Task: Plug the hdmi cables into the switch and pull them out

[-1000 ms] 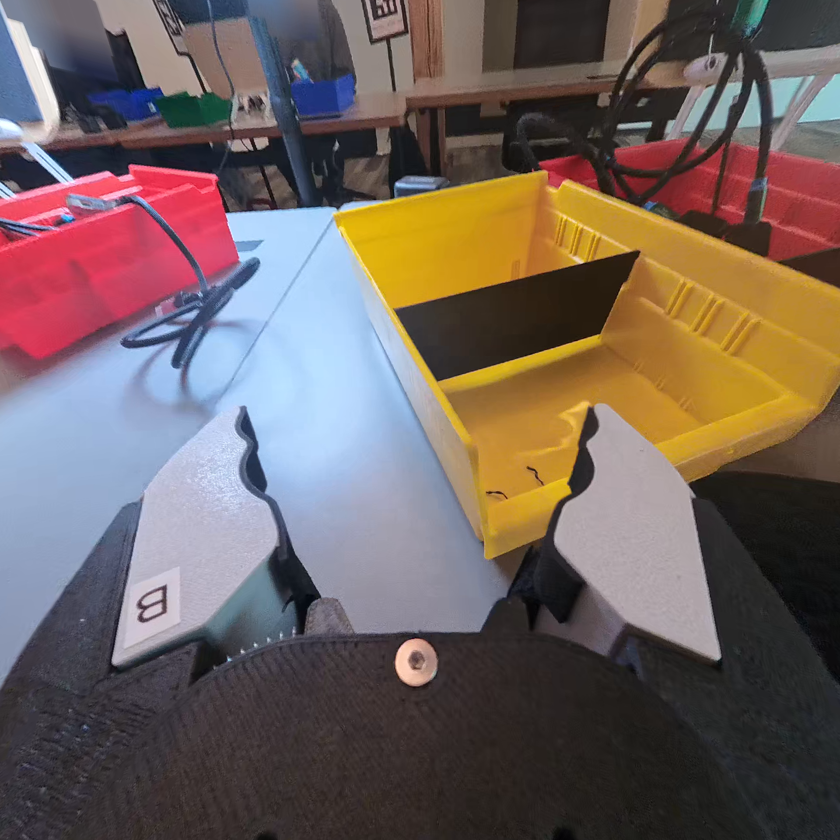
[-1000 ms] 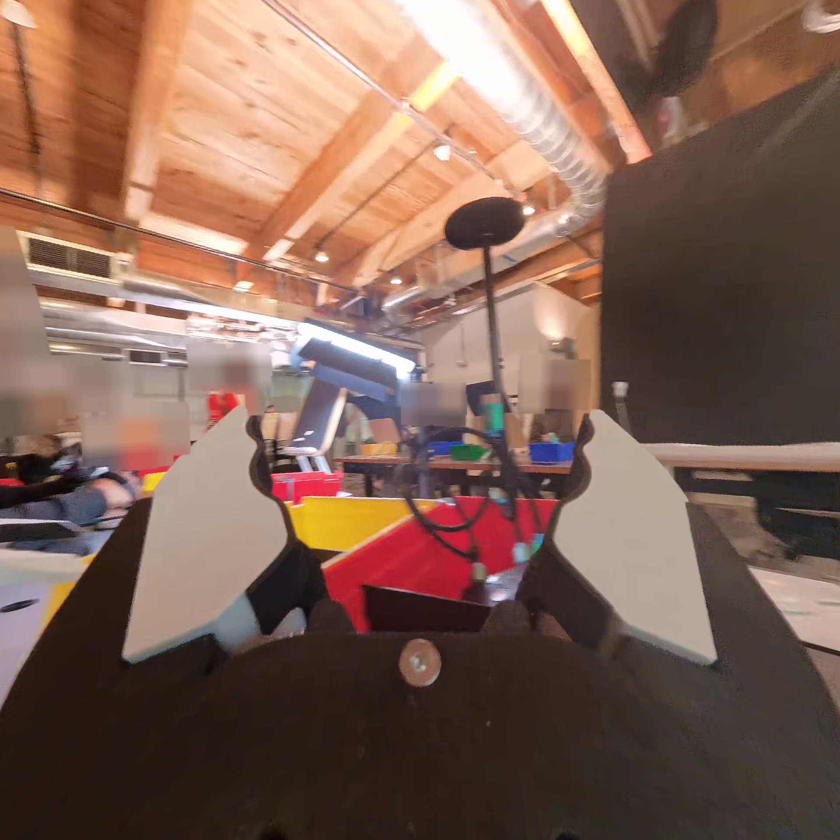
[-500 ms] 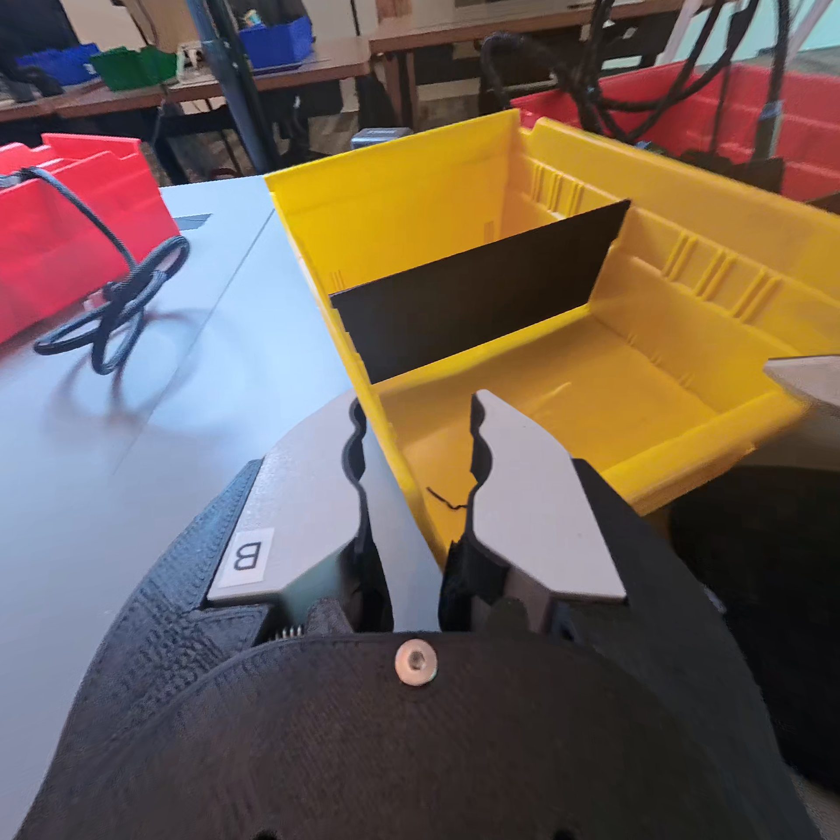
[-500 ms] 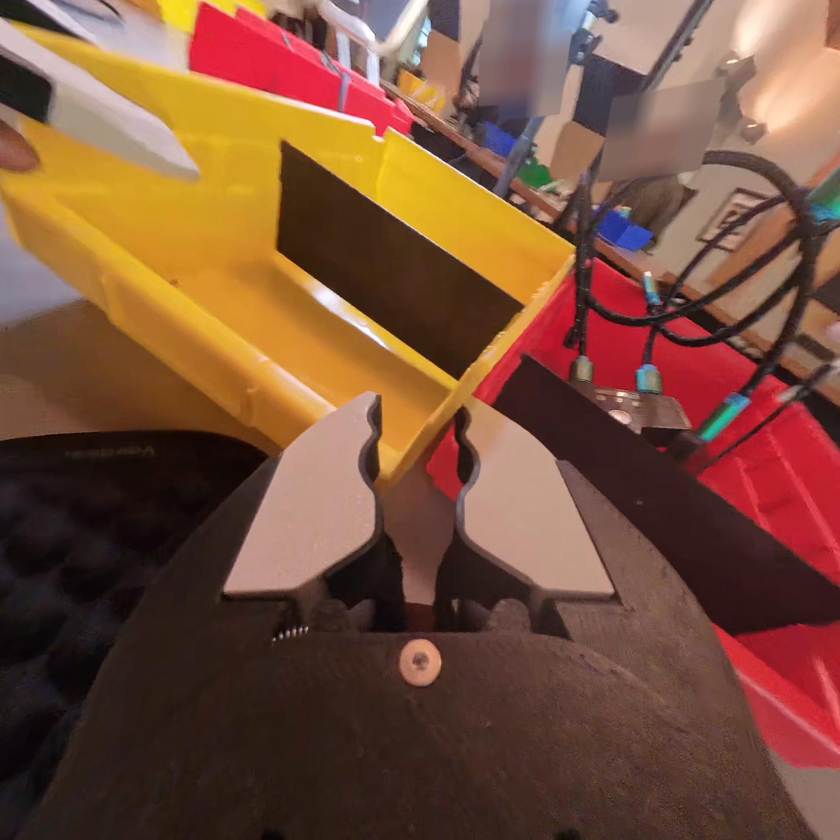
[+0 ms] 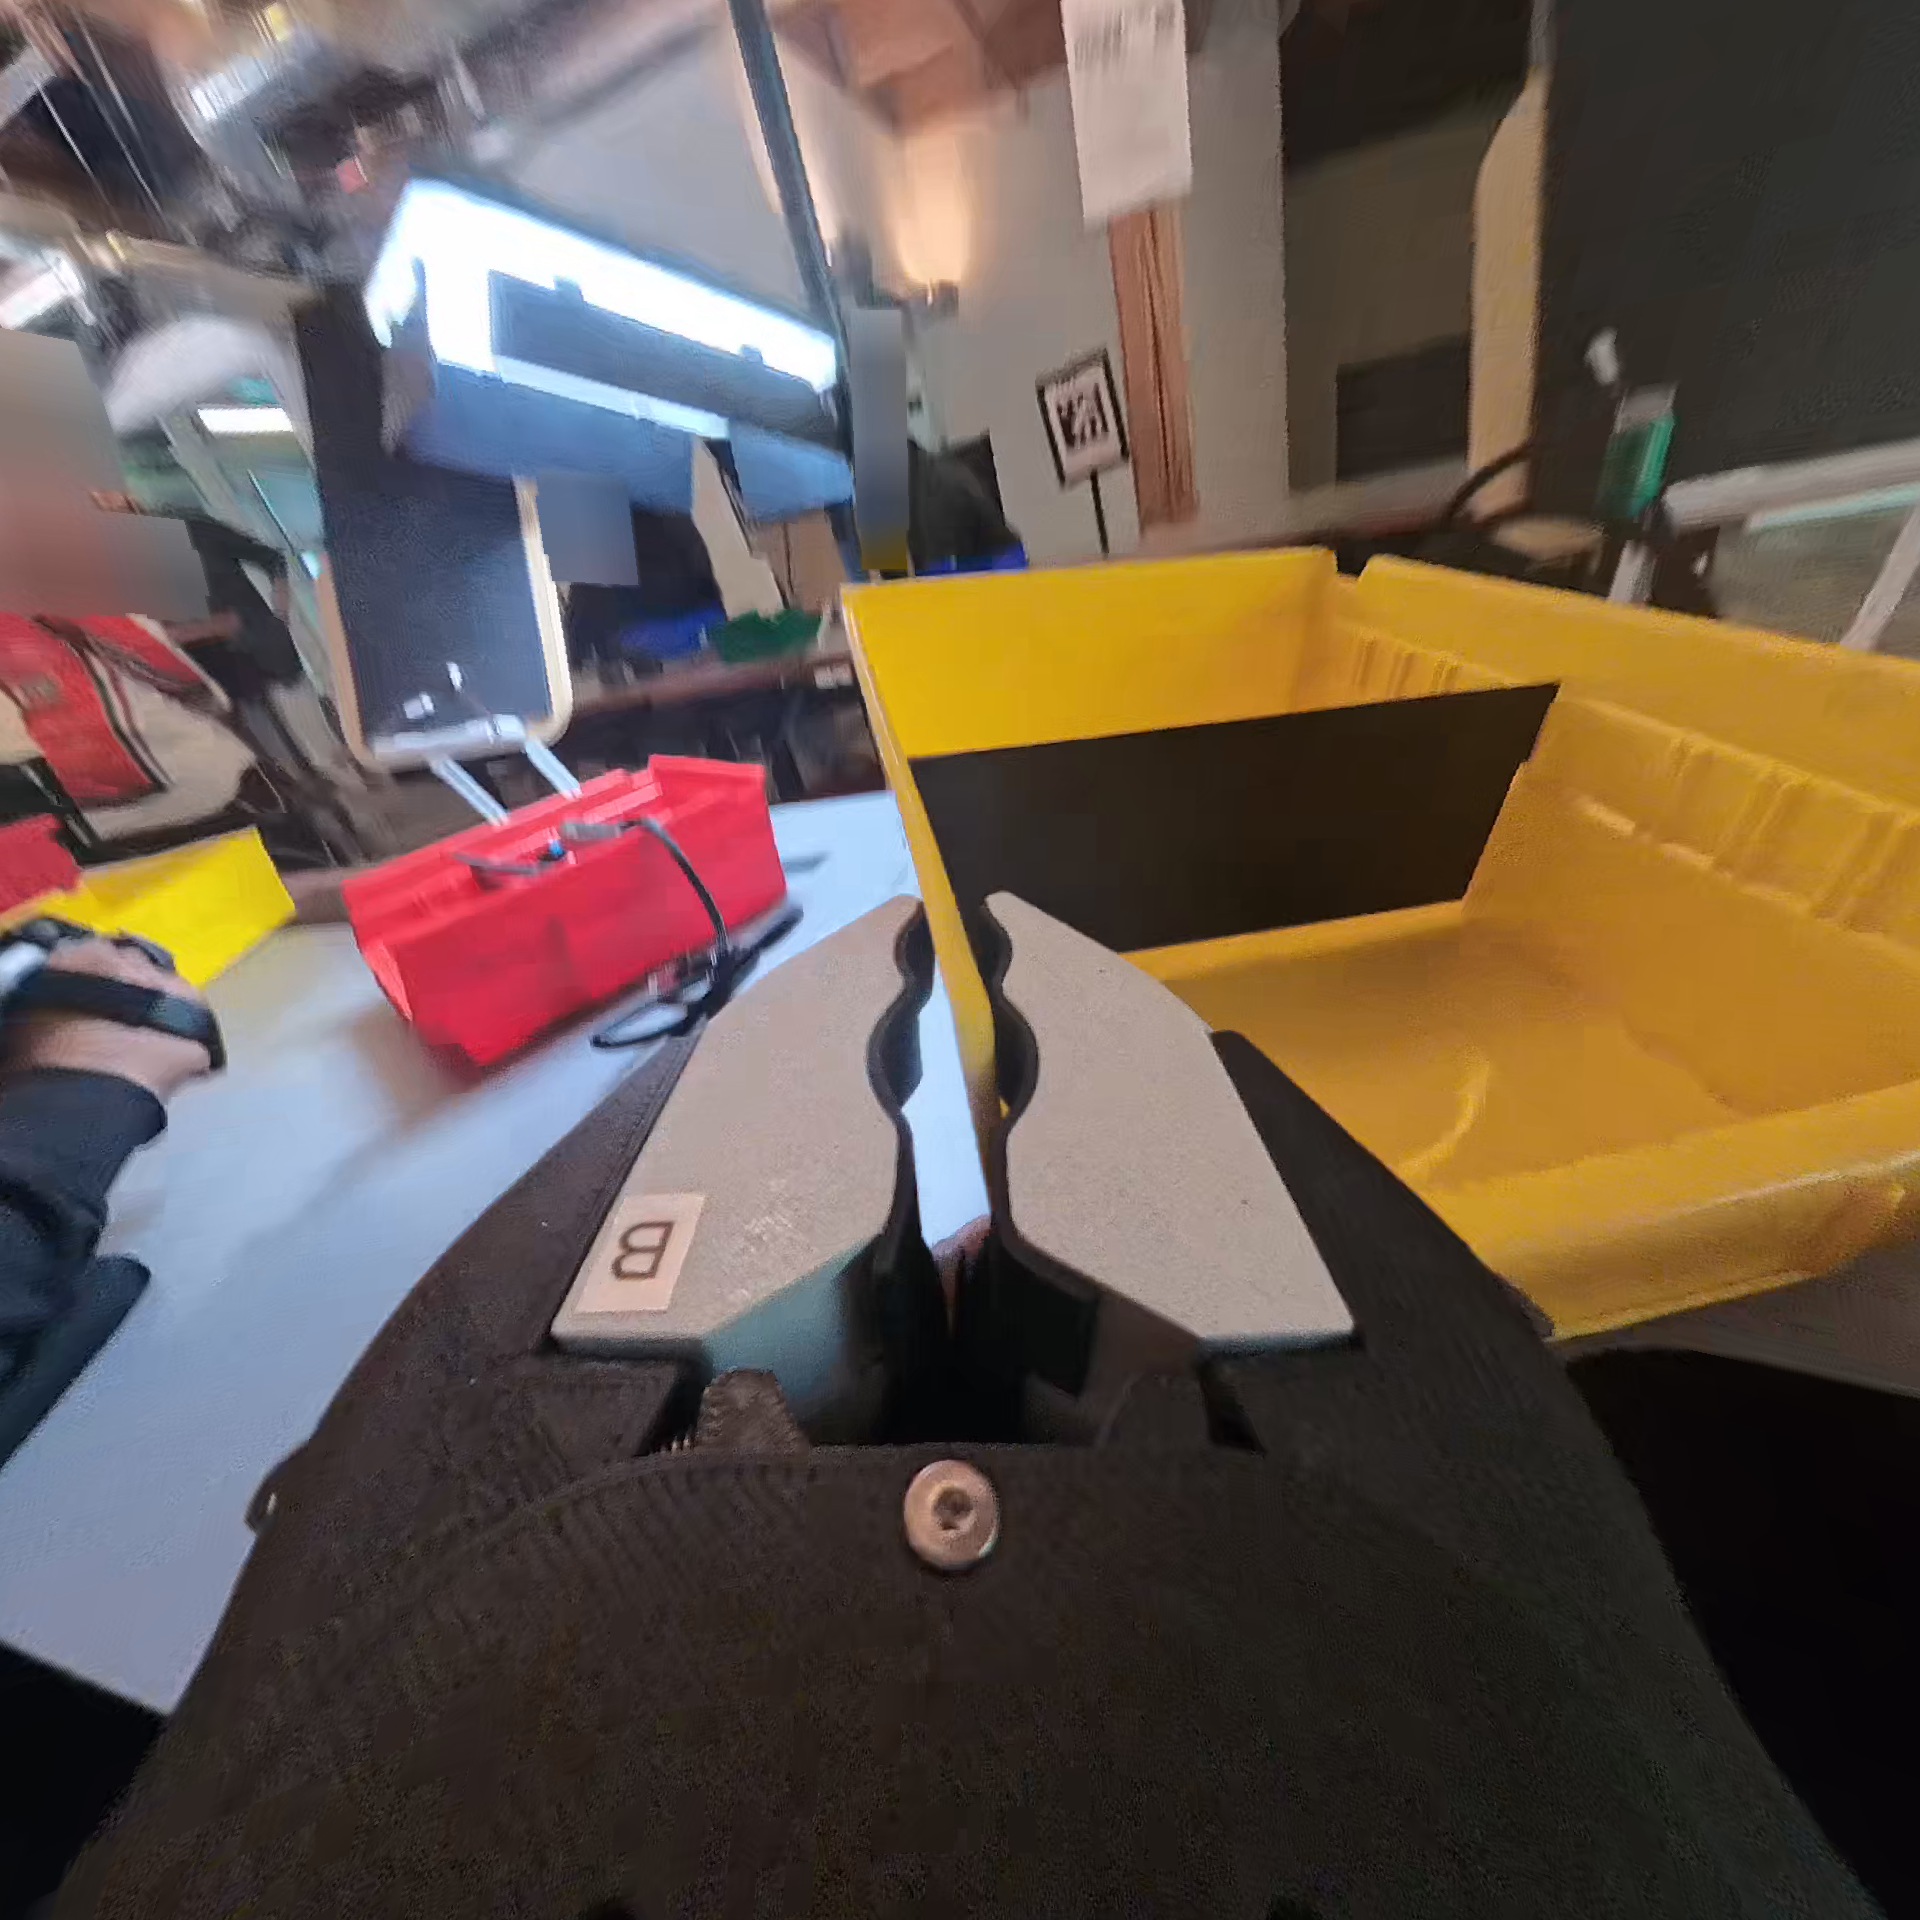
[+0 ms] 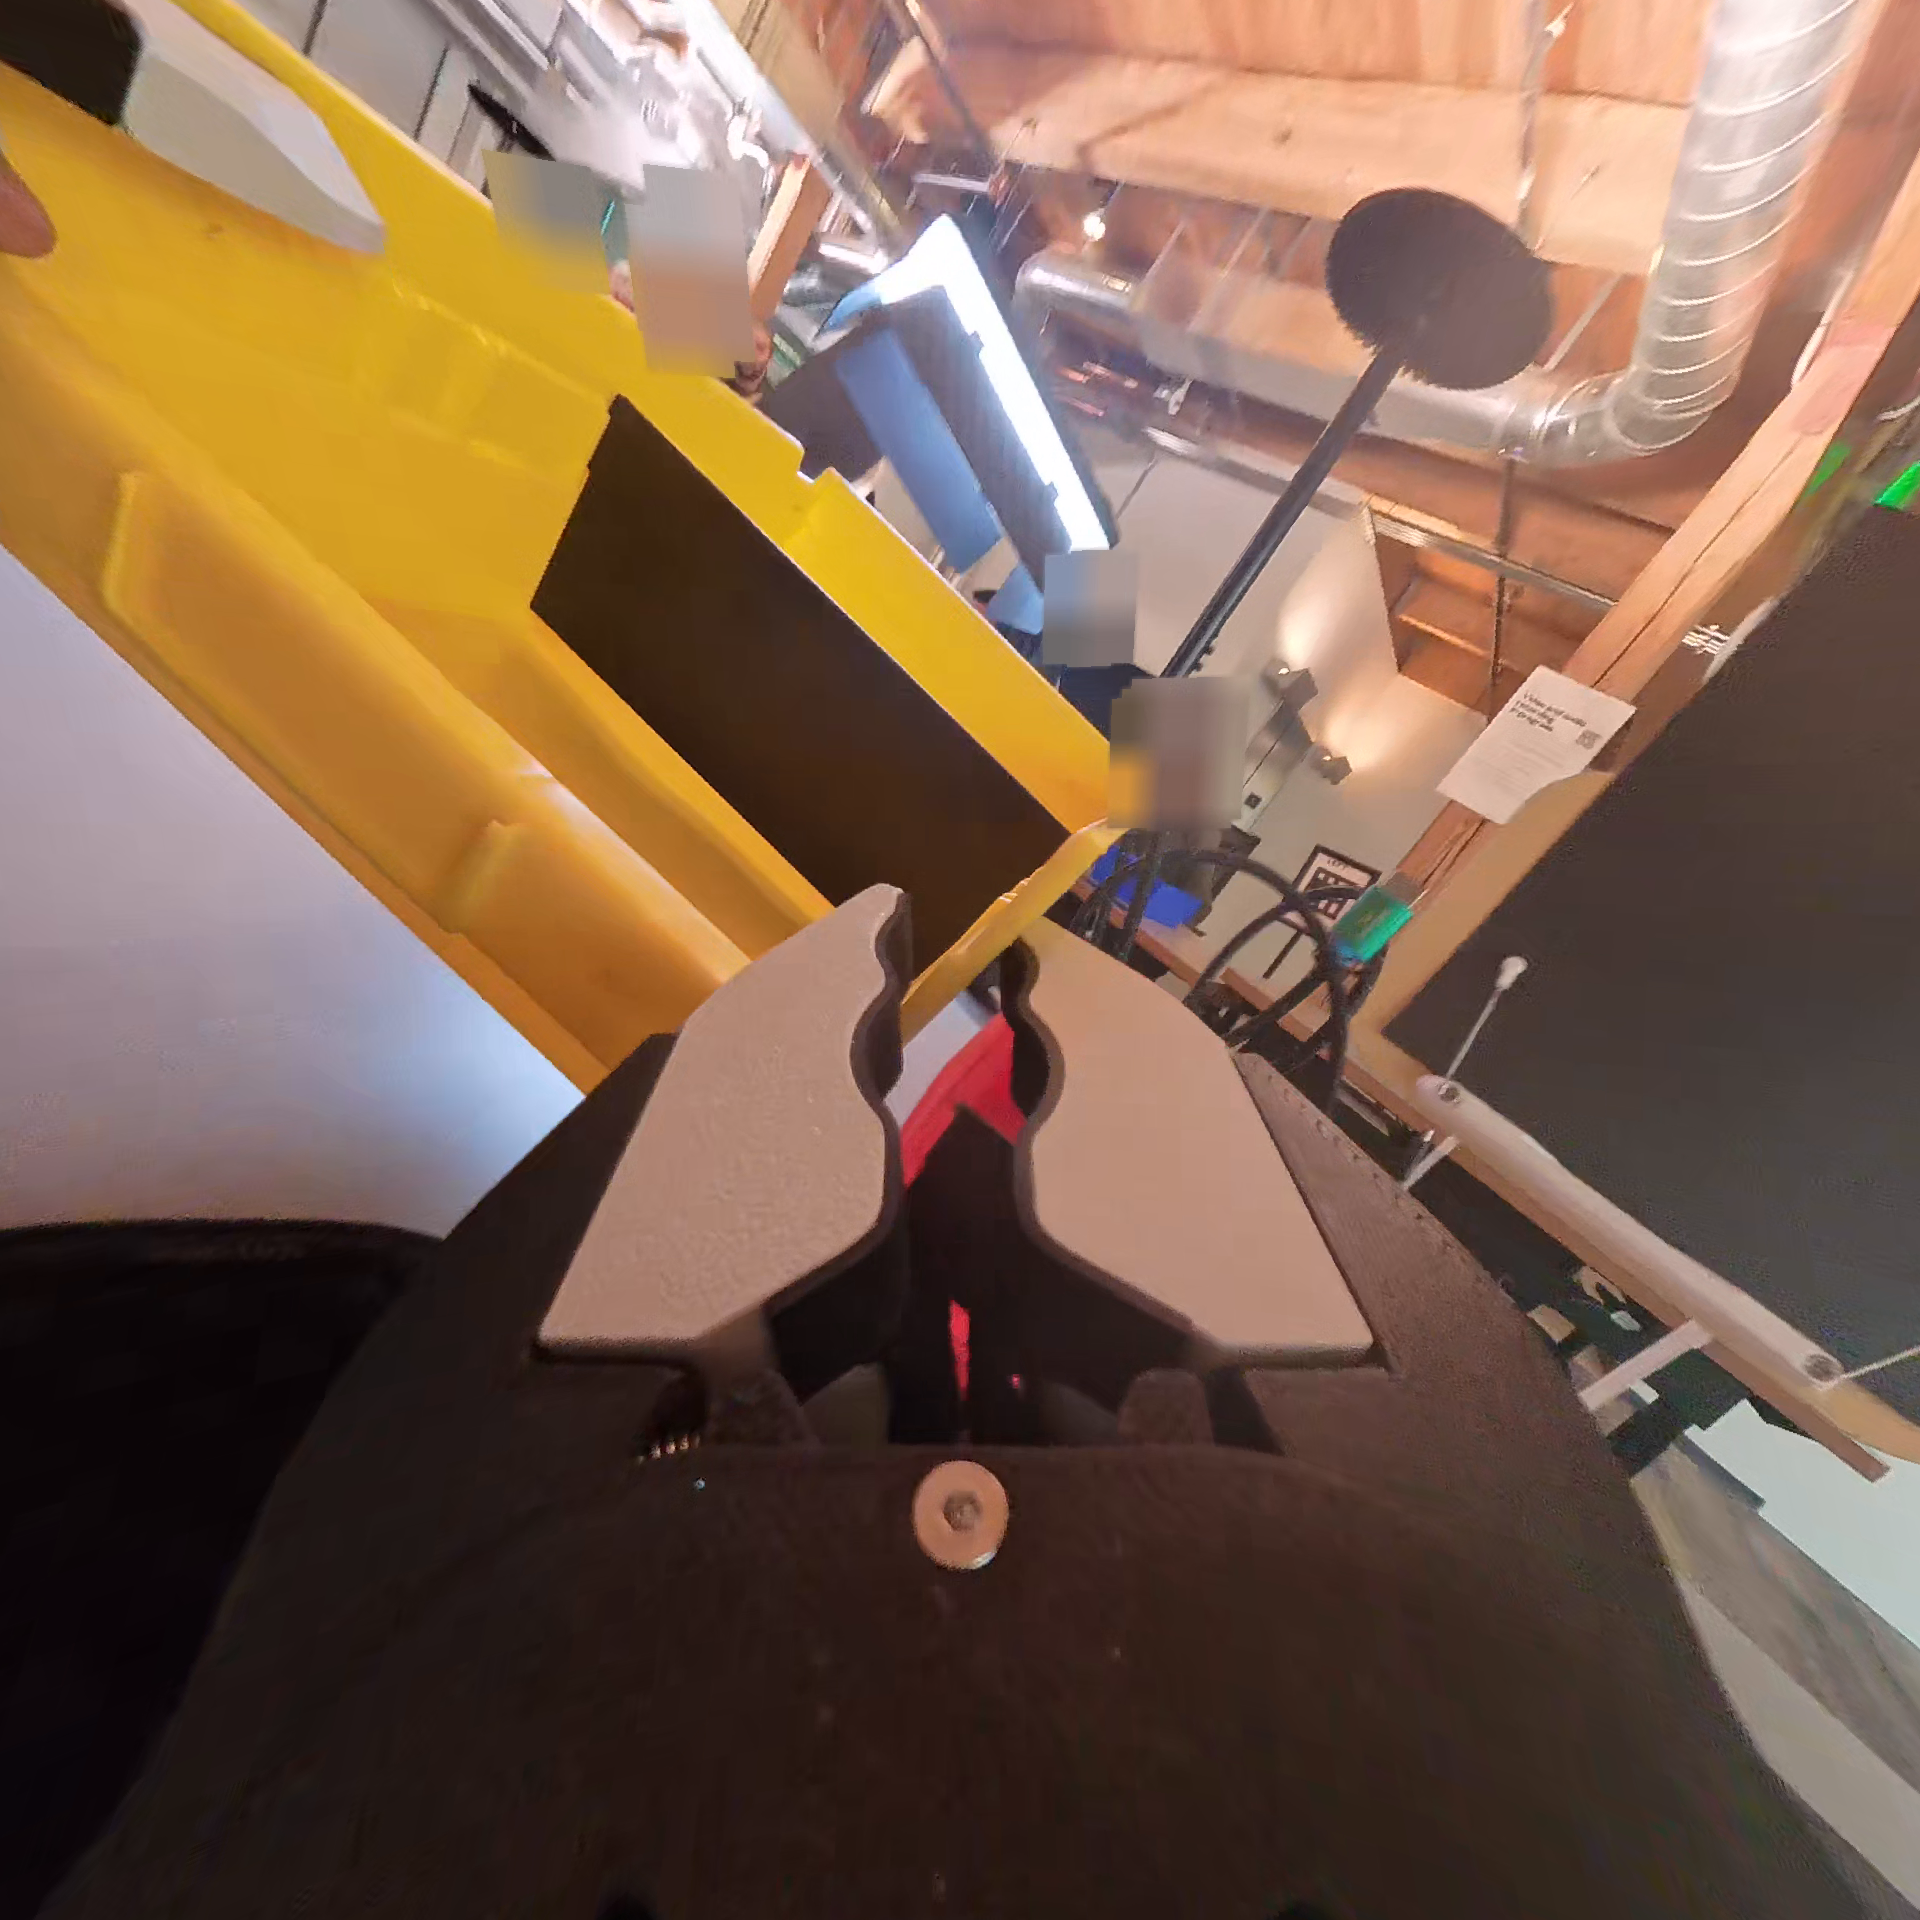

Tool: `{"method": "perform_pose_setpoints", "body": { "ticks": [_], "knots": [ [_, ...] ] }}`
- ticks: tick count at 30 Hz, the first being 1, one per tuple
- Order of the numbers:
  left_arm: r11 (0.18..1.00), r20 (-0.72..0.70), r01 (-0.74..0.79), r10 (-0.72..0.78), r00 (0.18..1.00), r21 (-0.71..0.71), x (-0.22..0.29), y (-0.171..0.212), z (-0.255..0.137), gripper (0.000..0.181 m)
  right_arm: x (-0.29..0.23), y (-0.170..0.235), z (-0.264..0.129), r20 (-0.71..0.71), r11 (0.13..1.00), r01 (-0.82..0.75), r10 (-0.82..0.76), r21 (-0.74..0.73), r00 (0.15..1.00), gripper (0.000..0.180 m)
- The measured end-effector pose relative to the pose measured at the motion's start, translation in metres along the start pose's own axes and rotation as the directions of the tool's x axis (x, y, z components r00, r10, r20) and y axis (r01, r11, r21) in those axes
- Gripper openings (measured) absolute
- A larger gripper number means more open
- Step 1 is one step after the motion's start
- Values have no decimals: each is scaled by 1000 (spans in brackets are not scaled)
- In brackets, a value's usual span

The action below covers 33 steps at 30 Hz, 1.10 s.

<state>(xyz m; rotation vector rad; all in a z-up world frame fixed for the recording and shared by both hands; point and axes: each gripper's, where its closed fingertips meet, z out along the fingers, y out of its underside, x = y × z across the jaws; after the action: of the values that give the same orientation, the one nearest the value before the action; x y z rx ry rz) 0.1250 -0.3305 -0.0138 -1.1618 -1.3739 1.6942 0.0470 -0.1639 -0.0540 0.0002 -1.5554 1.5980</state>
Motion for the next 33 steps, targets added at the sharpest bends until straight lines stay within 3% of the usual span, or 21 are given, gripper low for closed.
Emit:
{"method": "perform_pose_setpoints", "body": {
  "ticks": [3,6,17,21,24,28,33],
  "knots": [
    [994,32,-58,56,998,90,14,-32,-17,5,24,-20,-17,-38,998,-22,25,63,999,15],
    [991,69,-106,100,993,84,29,-45,-25,5,43,-21,-25,-39,997,-56,58,62,998,14],
    [973,132,-195,211,969,-127,9,-27,-41,4,-2,-5,-20,151,980,-194,200,-54,968,16],
    [966,142,-204,226,964,-156,2,-26,-50,4,-12,-11,-21,180,977,-211,213,-30,960,18],
    [976,159,-204,215,964,-78,5,-44,-60,4,2,-30,-29,130,983,-168,158,68,979,18],
    [973,149,-191,172,974,127,24,-78,-73,5,36,-54,-51,-9,984,-49,52,172,999,17],
    [927,-60,-127,158,986,354,99,-108,-70,7,96,-50,-117,-256,981,123,-82,149,963,17]
  ]
}}
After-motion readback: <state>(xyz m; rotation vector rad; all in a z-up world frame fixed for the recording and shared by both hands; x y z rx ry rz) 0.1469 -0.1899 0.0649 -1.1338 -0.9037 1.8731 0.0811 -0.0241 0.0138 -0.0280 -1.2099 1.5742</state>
